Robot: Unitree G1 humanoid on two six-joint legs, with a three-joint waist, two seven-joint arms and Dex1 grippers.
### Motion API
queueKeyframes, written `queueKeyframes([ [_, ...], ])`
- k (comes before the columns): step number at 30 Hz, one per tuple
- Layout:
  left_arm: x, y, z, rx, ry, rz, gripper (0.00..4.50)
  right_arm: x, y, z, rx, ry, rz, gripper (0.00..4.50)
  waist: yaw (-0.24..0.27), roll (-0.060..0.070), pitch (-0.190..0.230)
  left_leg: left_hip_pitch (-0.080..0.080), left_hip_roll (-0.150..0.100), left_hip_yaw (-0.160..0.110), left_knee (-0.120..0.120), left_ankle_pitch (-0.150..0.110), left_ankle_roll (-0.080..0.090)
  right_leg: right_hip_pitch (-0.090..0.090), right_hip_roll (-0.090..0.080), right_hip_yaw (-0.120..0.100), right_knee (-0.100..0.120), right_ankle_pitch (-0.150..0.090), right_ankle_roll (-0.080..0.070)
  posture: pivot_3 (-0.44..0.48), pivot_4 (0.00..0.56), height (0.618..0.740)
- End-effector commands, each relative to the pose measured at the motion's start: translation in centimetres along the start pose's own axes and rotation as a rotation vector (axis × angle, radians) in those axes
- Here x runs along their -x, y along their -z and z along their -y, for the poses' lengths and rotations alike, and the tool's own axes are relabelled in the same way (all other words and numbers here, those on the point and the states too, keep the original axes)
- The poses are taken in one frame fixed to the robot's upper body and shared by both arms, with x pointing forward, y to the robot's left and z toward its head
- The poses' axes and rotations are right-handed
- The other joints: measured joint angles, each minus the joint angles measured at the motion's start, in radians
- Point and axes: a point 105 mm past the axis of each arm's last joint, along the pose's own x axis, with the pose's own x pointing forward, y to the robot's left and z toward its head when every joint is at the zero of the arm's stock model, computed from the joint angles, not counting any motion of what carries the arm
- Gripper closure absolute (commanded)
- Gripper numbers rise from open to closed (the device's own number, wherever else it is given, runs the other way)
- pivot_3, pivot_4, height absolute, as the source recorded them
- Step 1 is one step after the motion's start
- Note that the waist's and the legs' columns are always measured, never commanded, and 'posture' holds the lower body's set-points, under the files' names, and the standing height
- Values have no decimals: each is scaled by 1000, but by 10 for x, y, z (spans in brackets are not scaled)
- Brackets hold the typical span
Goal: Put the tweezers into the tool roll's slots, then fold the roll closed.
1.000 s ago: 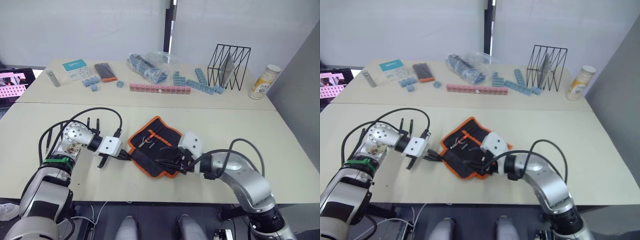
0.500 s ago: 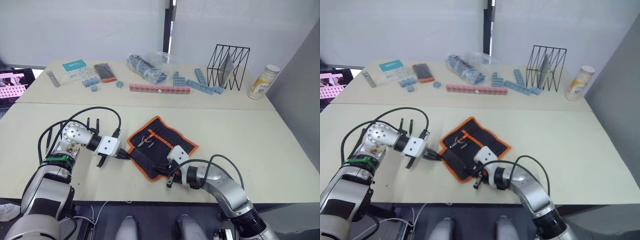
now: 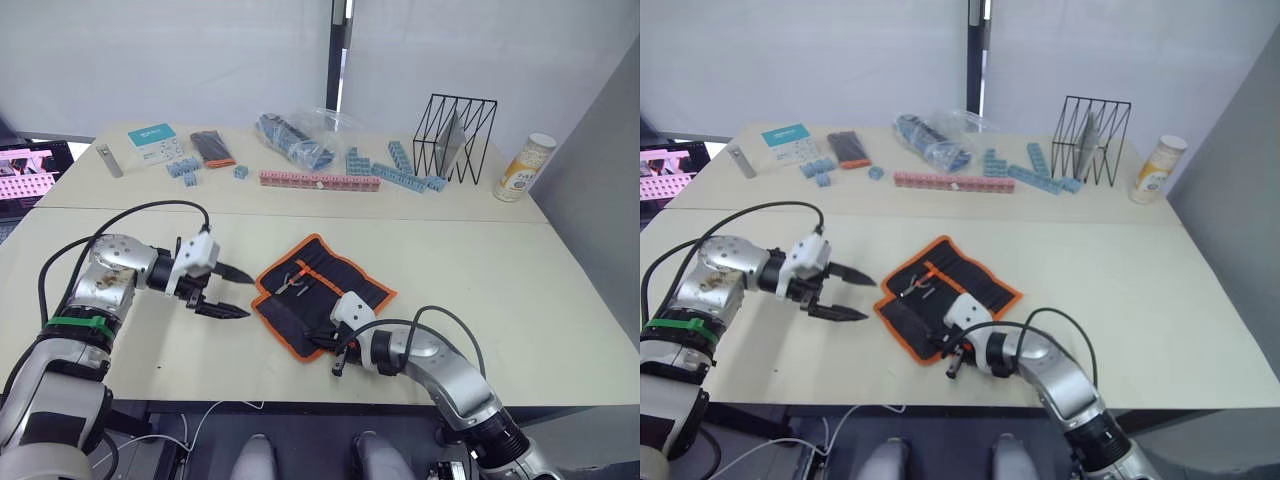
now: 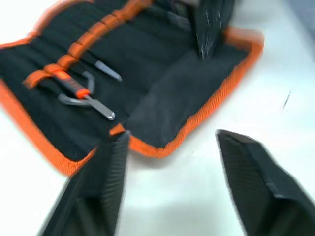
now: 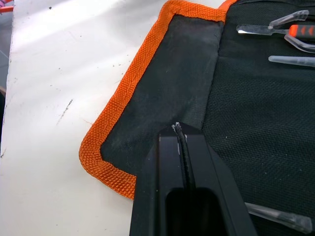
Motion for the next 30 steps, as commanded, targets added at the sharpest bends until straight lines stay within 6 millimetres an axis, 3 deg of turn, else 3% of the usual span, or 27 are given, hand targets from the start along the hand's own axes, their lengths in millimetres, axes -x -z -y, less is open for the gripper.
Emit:
queueKeyframes([
  [1,-2,-26,-4,79,-33,148,849,-1,22,-3,-26,-15,-90,4500,-1,0,0,0,0,0,0,0,0,0,0,0,0,0,0,0,150,706],
  [8,-35,-5,-3,144,-162,206,3117,1,21,-3,-8,-21,-98,4500,-2,1,-1,1,0,0,-2,0,0,0,0,0,0,2,3,0,150,706],
  [12,-54,27,1,145,-225,116,4399,4,21,-4,-2,-27,-106,4500,0,1,-1,1,0,0,-2,0,0,0,1,0,-1,3,5,0,150,706],
  [13,-56,32,1,140,-236,96,4468,4,20,-4,-1,-27,-107,4500,1,1,-1,1,0,0,-2,0,0,0,1,0,-1,1,3,0,150,706],
  [17,-64,82,12,122,-272,-90,4468,7,16,-4,16,-36,-105,4500,10,0,-4,1,0,0,-2,0,0,0,1,0,-1,0,0,0,150,706],
  [19,-66,91,19,127,-252,-105,4468,6,6,-3,30,-41,-80,4500,13,1,-12,2,0,0,-2,0,0,1,0,0,-2,-1,-1,0,150,706],
  [25,-68,89,19,117,-259,-84,4468,-5,-39,13,39,-34,56,4500,3,4,-15,4,0,1,-2,0,0,1,0,0,-1,-2,-3,0,150,706],
  [30,-65,91,15,110,-272,-91,4468,-31,-46,21,71,-49,40,4500,1,5,-16,4,0,1,-2,1,1,1,1,0,-1,-2,-3,0,150,706],
])
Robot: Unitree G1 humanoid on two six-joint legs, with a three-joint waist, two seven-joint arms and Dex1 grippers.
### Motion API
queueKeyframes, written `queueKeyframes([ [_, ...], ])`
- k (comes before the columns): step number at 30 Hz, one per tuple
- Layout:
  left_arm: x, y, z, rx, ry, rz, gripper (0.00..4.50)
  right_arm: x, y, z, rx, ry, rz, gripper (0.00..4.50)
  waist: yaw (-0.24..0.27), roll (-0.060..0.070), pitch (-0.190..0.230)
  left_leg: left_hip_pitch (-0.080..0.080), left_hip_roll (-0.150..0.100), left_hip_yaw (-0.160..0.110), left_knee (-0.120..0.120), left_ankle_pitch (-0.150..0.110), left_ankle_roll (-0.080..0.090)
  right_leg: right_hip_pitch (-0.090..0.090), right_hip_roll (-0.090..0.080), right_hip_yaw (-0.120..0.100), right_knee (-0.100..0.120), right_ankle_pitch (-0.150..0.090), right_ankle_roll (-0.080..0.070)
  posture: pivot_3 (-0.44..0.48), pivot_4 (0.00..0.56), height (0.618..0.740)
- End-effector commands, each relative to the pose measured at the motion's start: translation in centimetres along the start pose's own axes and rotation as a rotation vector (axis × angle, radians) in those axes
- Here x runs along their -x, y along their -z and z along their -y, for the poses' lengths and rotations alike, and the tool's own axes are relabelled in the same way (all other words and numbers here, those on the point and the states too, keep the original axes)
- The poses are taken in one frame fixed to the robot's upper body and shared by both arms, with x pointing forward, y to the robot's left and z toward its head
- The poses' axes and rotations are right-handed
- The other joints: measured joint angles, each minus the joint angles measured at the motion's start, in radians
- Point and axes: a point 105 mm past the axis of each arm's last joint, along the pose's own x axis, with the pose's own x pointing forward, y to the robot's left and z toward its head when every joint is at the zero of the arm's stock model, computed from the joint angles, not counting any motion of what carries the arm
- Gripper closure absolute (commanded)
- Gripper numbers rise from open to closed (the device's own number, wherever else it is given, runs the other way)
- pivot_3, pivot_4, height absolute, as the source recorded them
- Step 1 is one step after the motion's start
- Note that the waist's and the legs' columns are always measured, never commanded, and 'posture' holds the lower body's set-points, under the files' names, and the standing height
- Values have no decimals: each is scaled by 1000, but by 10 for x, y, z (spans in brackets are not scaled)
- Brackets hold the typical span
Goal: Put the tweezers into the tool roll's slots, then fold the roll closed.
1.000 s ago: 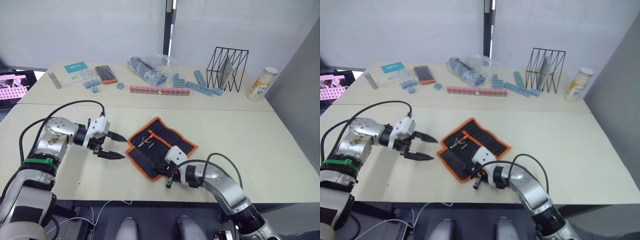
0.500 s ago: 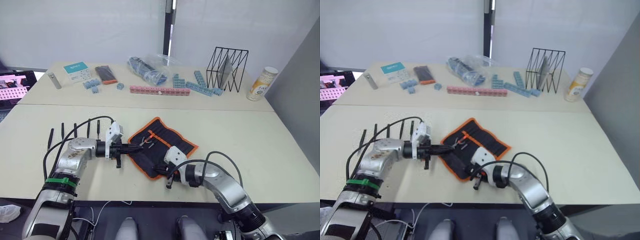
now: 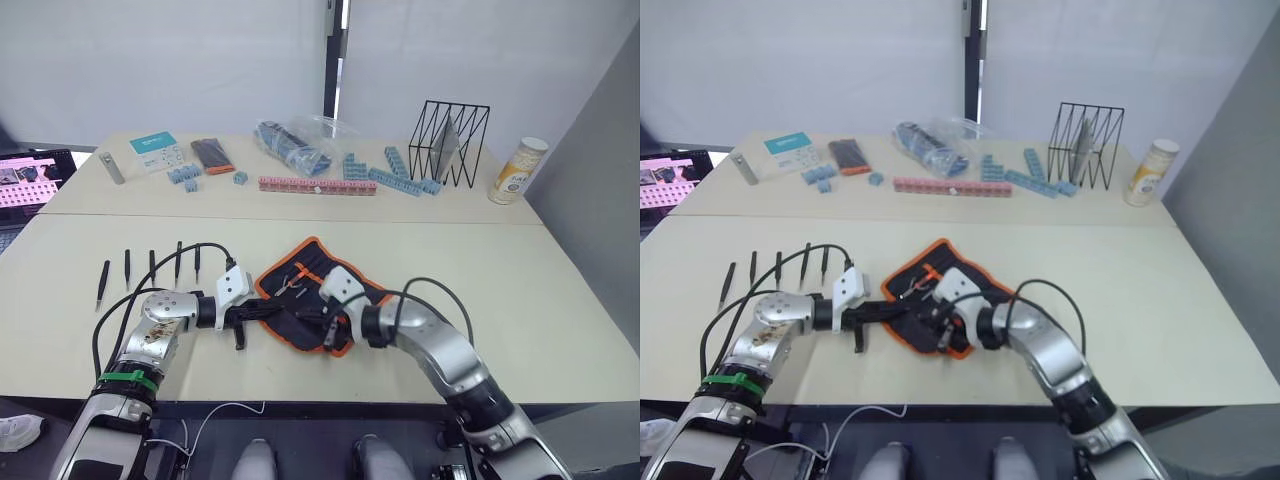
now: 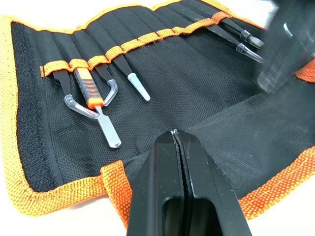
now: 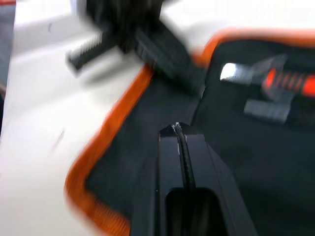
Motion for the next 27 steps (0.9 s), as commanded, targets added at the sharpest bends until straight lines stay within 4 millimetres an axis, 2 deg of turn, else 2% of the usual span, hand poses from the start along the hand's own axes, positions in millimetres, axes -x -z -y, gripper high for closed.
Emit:
queueKeyframes([
  [1,1,29,6,62,4,-104,4468,-17,2,3,28,-18,-19,4500,0,0,0,0,0,0,0,0,0,0,0,0,0,0,0,0,150,706],
  [6,2,27,2,44,-6,-101,4468,-32,20,5,61,-40,-94,4500,2,1,-1,-1,0,0,0,0,0,0,0,0,0,0,0,0,150,706],
  [10,4,26,3,29,-5,-100,4468,-28,39,9,45,-24,-142,4500,0,5,-3,1,0,0,0,0,0,0,0,0,1,0,0,0,150,706],
  [14,6,29,5,31,-6,-102,4468,-15,50,0,2,-56,-152,4500,1,8,-6,0,0,0,0,0,0,0,0,0,0,0,0,0,150,706],
  [18,8,33,7,34,-10,-113,4468,5,57,-21,-25,-115,-168,4500,0,10,-9,0,0,0,-2,0,0,0,0,1,0,0,0,0,150,706],
  [23,8,34,6,33,-13,-114,4468,29,69,-37,-66,-117,-216,4500,-1,12,-10,1,0,0,-3,-1,-1,-1,0,0,0,-3,-1,0,150,706],
  [27,8,34,6,29,-16,-115,4468,34,71,-37,-84,-78,-225,4500,-2,11,-10,2,0,1,-3,-2,-3,0,-1,0,-1,-4,-1,0,150,706],
])
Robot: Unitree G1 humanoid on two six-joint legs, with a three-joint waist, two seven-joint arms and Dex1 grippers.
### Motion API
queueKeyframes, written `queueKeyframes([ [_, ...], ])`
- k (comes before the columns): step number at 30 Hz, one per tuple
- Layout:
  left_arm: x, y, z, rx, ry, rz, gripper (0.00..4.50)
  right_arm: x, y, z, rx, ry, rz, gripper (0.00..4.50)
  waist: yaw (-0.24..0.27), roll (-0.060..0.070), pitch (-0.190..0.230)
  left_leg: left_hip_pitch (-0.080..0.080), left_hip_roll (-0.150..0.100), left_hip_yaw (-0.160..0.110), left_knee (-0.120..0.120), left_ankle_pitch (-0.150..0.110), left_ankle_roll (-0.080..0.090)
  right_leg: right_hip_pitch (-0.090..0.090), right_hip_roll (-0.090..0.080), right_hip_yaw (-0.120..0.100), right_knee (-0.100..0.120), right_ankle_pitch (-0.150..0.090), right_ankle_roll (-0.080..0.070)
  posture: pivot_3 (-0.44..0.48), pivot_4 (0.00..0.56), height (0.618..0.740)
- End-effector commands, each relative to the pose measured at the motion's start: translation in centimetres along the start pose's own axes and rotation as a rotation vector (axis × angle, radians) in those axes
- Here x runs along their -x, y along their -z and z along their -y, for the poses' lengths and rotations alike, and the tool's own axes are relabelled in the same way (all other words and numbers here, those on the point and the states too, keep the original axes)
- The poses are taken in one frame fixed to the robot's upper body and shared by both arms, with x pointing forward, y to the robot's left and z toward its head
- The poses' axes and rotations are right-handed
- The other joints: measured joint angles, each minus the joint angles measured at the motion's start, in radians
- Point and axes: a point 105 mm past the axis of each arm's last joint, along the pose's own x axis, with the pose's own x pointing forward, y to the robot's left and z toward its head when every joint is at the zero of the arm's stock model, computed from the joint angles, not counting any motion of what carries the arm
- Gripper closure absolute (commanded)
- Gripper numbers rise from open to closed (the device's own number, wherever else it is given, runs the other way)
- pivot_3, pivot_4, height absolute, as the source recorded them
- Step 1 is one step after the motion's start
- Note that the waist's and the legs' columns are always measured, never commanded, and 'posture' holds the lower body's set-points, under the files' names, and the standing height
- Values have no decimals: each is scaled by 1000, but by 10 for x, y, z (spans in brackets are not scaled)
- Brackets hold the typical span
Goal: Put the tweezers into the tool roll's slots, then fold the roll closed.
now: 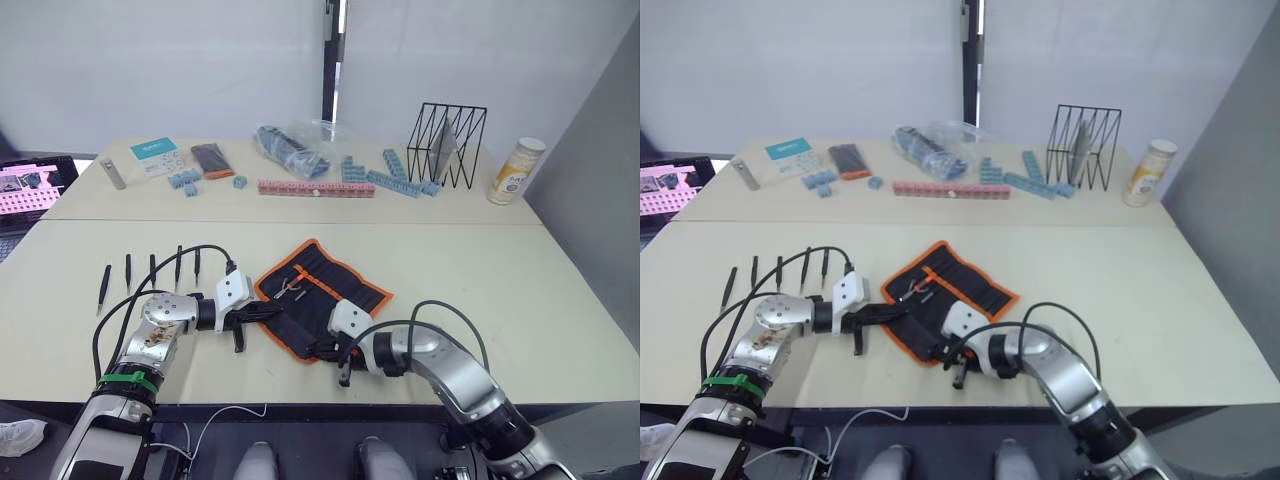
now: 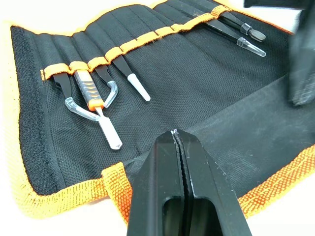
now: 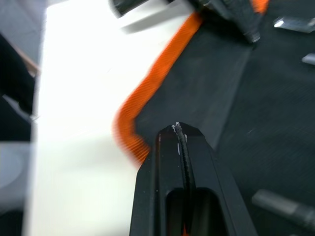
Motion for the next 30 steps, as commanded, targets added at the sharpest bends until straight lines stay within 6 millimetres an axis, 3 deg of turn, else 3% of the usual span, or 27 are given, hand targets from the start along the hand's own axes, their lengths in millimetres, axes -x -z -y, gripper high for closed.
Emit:
queueKeyframes([
  [1,5,30,7,54,1,-114,4468,2,19,0,-69,21,-73,4500,-1,0,0,0,0,0,0,0,0,0,0,0,0,0,0,0,150,706],
  [5,5,28,6,52,-6,-103,4468,3,8,7,-60,43,-38,4500,-1,0,0,0,0,0,0,-1,-1,0,0,0,0,0,0,0,150,706],
  [9,16,11,-2,30,-34,-32,4468,17,-15,11,-40,46,41,4500,-2,0,0,0,0,0,0,-1,-1,-1,0,0,0,0,0,0,150,706],
  [12,40,-19,-13,108,-70,91,4468,43,-42,17,-21,74,134,4500,-5,-2,4,-5,0,0,0,0,0,-5,0,0,0,0,0,0,150,706],
  [15,79,-47,-28,218,-175,219,4468,79,-66,35,0,203,222,4500,-4,-8,11,-8,0,0,-1,2,3,-8,0,0,0,0,0,0,150,706],
  [19,131,-51,-39,263,-396,227,4468,123,-79,59,7,401,296,4500,-2,-10,13,-7,0,0,-5,2,3,-8,-1,-1,-2,0,0,0,150,706],
  [22,184,-29,-39,278,-636,154,4468,168,-68,87,-11,647,325,4500,-2,-10,13,-6,-1,1,-11,2,3,-8,-3,-1,-5,0,0,0,150,706],
  [23,207,-14,-35,293,-722,108,4500,184,-53,93,-23,731,302,4092,-1,-10,13,-6,-1,1,-13,1,2,-8,-4,-1,-6,0,0,0,150,706],
  [26,253,16,-20,321,-888,12,3710,212,-19,96,-67,841,263,3371,1,-12,13,-6,-2,2,-14,-2,4,-9,-4,-1,-6,-3,0,0,150,706],
  [30,304,48,11,403,-1053,-33,2349,265,35,97,-122,1058,238,1989,6,-12,13,-7,-2,2,-15,-5,4,-10,-5,-2,-6,-6,1,0,150,706],
])
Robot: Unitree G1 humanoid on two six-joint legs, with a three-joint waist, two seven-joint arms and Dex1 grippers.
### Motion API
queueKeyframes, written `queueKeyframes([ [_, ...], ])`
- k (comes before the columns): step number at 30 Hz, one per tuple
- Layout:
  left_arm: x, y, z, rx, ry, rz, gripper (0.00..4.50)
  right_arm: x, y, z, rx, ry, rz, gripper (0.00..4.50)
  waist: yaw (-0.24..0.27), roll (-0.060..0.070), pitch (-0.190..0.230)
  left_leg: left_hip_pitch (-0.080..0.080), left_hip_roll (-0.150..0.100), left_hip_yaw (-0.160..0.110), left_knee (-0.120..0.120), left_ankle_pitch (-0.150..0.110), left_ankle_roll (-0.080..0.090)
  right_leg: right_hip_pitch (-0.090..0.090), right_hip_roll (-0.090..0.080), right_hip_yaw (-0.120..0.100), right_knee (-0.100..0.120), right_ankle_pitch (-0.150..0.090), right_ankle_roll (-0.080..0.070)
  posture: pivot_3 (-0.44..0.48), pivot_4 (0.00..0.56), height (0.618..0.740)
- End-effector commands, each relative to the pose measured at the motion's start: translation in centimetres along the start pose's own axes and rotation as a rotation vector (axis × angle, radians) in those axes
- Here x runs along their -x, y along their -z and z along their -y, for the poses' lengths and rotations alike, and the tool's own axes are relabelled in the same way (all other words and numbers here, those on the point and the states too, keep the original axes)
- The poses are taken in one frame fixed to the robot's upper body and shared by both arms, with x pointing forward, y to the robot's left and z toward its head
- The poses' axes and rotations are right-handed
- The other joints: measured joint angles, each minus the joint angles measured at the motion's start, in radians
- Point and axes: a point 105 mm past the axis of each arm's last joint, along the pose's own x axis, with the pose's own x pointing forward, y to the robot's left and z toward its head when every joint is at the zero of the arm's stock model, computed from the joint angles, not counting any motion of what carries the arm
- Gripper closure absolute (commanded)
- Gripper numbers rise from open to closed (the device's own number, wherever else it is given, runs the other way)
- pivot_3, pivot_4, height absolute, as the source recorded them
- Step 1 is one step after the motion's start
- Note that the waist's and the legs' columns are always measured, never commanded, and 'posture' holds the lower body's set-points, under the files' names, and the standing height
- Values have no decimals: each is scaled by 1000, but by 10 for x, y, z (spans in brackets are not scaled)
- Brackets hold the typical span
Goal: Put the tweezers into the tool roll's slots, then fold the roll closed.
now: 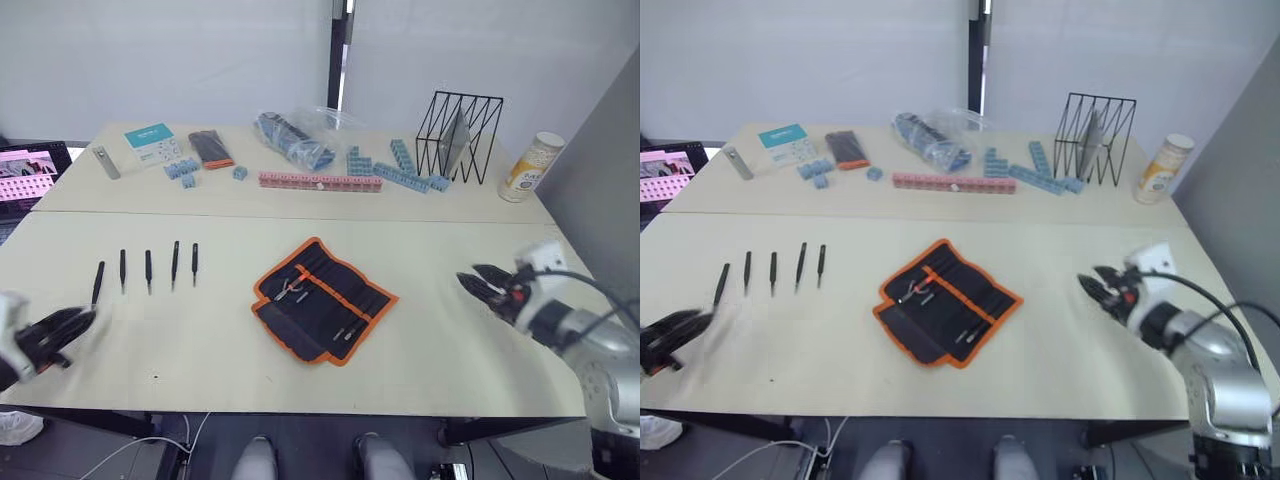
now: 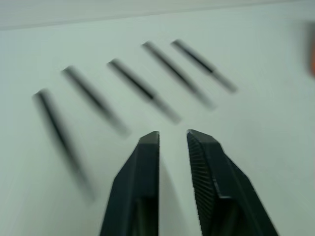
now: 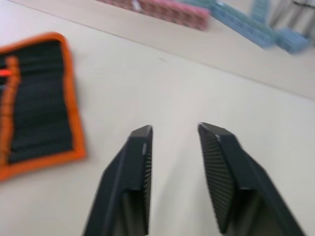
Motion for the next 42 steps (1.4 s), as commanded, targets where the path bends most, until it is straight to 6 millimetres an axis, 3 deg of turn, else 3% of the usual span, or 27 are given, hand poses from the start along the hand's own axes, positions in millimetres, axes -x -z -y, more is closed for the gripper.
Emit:
queueKeyframes([
  [1,41,5,-30,-4,-140,23,1983,40,12,50,20,206,57,1633,2,0,0,0,0,0,0,0,0,0,-1,0,0,-1,-1,0,150,706],
  [4,63,22,-39,14,-201,-9,1001,70,38,65,-24,272,34,583,5,-1,0,1,-1,3,1,-1,-2,0,-4,-1,-1,-1,-2,0,150,706],
  [5,68,26,-41,12,-216,-15,649,76,45,66,-25,282,20,249,4,-1,0,2,-1,4,1,-6,-9,0,-4,-1,-2,-2,-2,0,150,706],
  [7,74,33,-43,7,-238,-30,56,83,52,68,-26,305,14,0,0,-1,0,2,-1,4,2,-6,-10,0,-5,-1,-2,-2,-2,0,150,706],
  [14,70,28,-42,34,-245,28,18,72,47,58,-22,286,61,0,-14,-1,0,3,1,6,3,-7,-11,-1,-6,-2,-11,-1,-4,0,150,706],
  [17,59,23,-38,71,-243,59,18,54,31,38,-8,187,89,0,-15,-1,0,4,1,7,4,-7,-11,2,-7,-1,-12,-1,-4,0,150,706],
  [24,23,10,-34,174,-335,115,18,13,-29,-28,18,-174,152,0,-4,-1,0,5,2,9,3,-6,-10,4,-5,-1,-7,2,-1,0,150,706],
  [27,-10,-2,-18,238,-280,127,18,-3,-63,-73,36,-429,186,0,1,-2,0,5,2,9,3,-5,-9,5,-5,-1,-7,2,0,0,150,706],
  [34,-54,-1,-15,183,-314,33,18,-5,-94,-139,84,-781,187,0,9,-6,0,3,1,8,3,-1,-3,6,-4,-1,-10,5,3,0,150,706],
  [42,-79,26,-21,133,-323,-128,18,-3,-99,-152,119,-849,171,0,20,-5,0,4,1,8,2,-2,-3,5,-4,-1,-8,6,4,0,150,706],
])
